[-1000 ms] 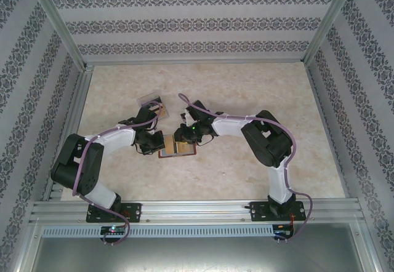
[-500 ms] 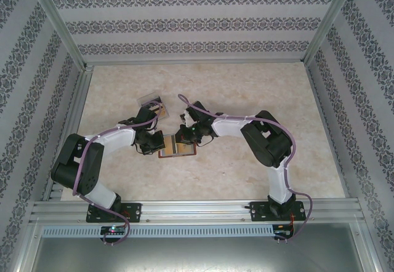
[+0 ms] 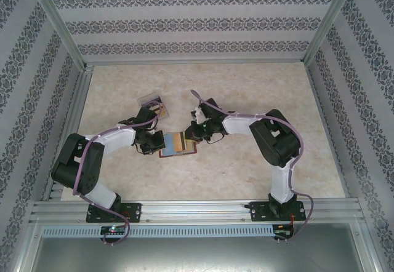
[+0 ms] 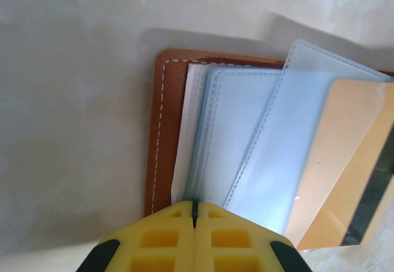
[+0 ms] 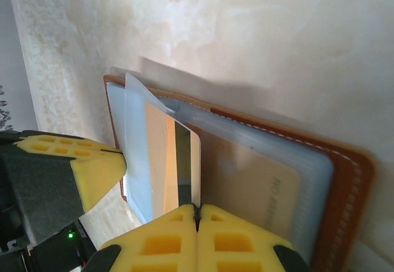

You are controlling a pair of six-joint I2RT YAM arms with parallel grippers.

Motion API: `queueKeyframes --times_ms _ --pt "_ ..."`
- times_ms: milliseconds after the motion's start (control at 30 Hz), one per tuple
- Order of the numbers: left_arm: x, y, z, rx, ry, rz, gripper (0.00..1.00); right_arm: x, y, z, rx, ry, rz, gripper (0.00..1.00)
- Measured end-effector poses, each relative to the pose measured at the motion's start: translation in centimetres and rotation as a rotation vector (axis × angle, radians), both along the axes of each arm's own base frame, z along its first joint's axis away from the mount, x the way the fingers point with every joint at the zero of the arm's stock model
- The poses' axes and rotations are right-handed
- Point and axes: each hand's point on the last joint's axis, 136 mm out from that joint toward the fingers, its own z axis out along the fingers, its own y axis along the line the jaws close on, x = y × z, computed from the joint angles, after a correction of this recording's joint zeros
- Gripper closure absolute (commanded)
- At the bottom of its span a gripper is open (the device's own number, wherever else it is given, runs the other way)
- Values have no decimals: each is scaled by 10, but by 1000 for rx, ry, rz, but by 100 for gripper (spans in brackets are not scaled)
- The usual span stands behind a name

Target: Take the credit cards out of the card holder

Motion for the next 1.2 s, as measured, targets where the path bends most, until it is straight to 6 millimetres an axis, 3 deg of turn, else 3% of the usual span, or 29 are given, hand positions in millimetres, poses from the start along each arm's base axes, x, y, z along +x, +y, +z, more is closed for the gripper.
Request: queueKeyframes --times_ms 367,467,533,600,700,900,1200 --pt "0 0 1 1 -4 -7 99 7 -37 31 1 -59 -37 100" --pt "-1 2 4 10 -3 -4 87 7 -41 45 10 -88 -38 100" --pt "-2 3 10 11 -11 -3 74 8 -42 52 19 -103 -40 100" --pt "2 2 26 -12 -43 13 60 9 -44 60 29 -119 -45 100" --pt "16 -2 61 -91 -136 45 49 7 -44 72 47 -140 -48 100" --pt "42 -16 120 -317 -291 88 56 9 -38 105 129 -187 -52 100" --pt "54 -37 155 -501 -351 63 61 15 -32 137 236 -225 -59 100"
